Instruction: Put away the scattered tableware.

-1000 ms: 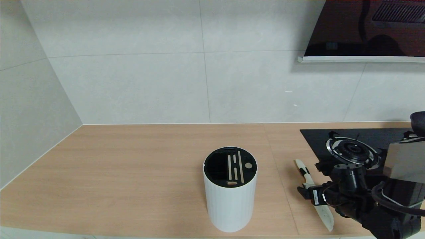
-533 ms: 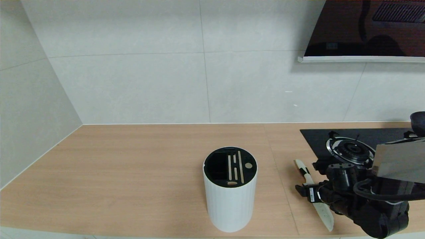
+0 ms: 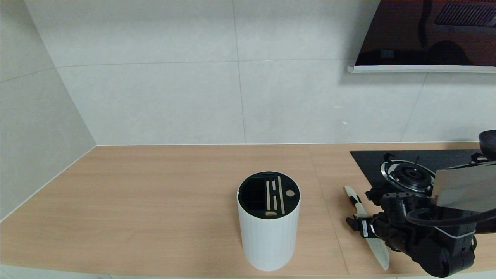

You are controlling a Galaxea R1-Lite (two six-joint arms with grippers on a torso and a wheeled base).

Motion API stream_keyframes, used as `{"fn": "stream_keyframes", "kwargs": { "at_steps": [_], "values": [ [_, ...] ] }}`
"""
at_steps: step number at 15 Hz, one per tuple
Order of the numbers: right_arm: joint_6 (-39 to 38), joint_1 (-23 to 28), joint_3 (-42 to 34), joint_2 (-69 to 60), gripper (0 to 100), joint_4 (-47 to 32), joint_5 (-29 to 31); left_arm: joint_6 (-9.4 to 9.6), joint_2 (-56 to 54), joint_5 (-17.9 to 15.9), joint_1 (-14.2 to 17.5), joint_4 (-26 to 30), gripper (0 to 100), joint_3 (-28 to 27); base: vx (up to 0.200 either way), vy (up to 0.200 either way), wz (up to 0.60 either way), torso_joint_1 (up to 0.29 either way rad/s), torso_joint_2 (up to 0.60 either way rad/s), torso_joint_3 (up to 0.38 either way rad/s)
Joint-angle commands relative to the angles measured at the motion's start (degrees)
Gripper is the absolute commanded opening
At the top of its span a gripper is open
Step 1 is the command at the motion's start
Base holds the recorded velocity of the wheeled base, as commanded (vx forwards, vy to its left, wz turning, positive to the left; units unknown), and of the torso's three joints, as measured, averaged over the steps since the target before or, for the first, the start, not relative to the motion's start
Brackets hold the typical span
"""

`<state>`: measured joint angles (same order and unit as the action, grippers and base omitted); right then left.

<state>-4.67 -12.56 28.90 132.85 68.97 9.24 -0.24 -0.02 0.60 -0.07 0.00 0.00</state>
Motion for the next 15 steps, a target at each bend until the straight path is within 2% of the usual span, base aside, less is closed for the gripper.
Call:
{"fn": "stream_keyframes", "kwargs": {
  "at_steps": [1,5,6,15],
  "values": [
    [0.0,0.0,0.0,0.0,100,0.0,0.0,-0.02,0.0,0.0,0.0,0.0,100,0.0,0.000,0.000,0.00,0.000,0.00,0.000],
    [0.2,0.0,0.0,0.6,100,0.0,0.0,-0.02,0.0,0.0,0.0,0.0,100,0.0,0.000,0.000,0.00,0.000,0.00,0.000],
    [0.2,0.0,0.0,0.6,0,0.0,0.0,-0.02,0.0,0.0,0.0,0.0,100,0.0,0.000,0.000,0.00,0.000,0.00,0.000],
    [0.0,0.0,0.0,-1.2,0,0.0,0.4,-0.02,0.0,0.0,0.0,0.0,100,0.0,0.000,0.000,0.00,0.000,0.00,0.000]
  ]
}}
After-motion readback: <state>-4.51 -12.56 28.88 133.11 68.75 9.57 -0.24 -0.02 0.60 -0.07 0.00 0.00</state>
